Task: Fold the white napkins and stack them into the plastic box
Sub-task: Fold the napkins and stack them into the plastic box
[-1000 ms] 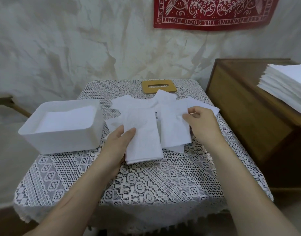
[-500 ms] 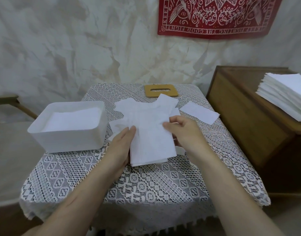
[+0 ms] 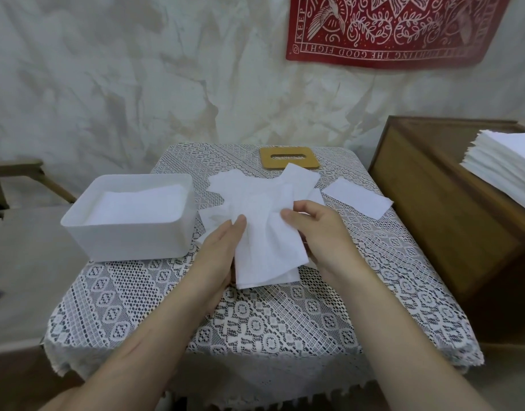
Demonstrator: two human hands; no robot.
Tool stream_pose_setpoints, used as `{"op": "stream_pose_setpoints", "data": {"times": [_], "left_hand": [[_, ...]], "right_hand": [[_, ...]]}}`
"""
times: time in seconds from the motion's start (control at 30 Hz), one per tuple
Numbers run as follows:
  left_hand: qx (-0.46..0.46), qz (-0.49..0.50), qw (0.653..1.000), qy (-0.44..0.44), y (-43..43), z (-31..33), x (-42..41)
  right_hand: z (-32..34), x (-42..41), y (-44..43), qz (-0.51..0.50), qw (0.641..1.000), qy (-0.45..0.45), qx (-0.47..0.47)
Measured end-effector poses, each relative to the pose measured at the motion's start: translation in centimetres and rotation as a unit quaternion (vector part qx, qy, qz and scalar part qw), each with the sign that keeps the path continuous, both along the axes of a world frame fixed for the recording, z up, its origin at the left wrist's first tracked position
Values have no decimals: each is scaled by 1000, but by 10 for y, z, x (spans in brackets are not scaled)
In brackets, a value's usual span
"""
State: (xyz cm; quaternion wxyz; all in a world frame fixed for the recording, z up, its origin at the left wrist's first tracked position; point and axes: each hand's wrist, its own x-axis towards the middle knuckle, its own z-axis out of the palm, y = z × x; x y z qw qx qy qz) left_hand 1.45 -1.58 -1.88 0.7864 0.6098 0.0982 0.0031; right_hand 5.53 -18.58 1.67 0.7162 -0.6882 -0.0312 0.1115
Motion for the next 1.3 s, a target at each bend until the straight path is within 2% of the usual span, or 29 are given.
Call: {"op": "stream_pose_setpoints", "data": {"times": [0.07, 0.2, 0.3, 0.37, 0.53, 0.67, 0.8, 1.03, 1.17, 1.3], "left_hand": [[-6, -2, 1000, 0, 0, 0, 0], [-8, -2, 1000, -3, -1, 2, -2], [-3, 4, 1000, 0, -2, 2, -2], [-4, 6, 1000, 0, -3, 2, -1], [-5, 2, 1000, -5, -3, 3, -3], [-1, 0, 1000, -3, -2, 2, -2], [12, -1, 1000, -7, -3, 1, -2], [25, 11, 1000, -9, 0, 0, -2], [27, 14, 1000, -5, 1, -1, 0], [31, 0, 1000, 1, 1, -2, 1]], "right_hand": [[-1, 1, 0, 4, 1000, -8, -18], [-7, 7, -2, -39, 979, -93, -179], [-9, 9, -4, -45, 968, -103, -227], [-8, 8, -3, -47, 969, -101, -222], [-6, 4, -2, -17, 993, -43, -106], [-3, 0, 0, -5, 997, -36, -67], [-7, 2, 4, -9, 993, -61, -97], [-16, 9, 1, -61, 967, -111, -220], [-15, 5, -3, 34, 983, -17, -182], [-21, 6, -5, 56, 988, -16, -142]]}}
